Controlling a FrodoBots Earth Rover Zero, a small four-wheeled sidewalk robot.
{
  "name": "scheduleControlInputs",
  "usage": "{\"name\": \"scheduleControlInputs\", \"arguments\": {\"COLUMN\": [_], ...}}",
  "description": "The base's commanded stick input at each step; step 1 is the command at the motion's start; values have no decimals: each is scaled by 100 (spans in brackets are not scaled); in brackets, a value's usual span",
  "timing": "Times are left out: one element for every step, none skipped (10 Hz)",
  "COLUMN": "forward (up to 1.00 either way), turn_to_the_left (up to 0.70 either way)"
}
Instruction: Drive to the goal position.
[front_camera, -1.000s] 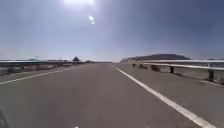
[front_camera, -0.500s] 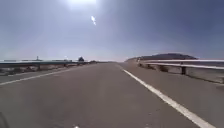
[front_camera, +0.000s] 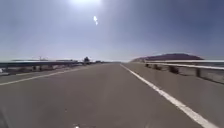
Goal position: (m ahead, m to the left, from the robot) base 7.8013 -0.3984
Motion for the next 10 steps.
{"name": "scheduleControlInputs", "arguments": {"forward": [100,100,100,100,100,100,100,100,100,100], "turn_to_the_left": [0,0,0,0,0,0,0,0,0,0]}}
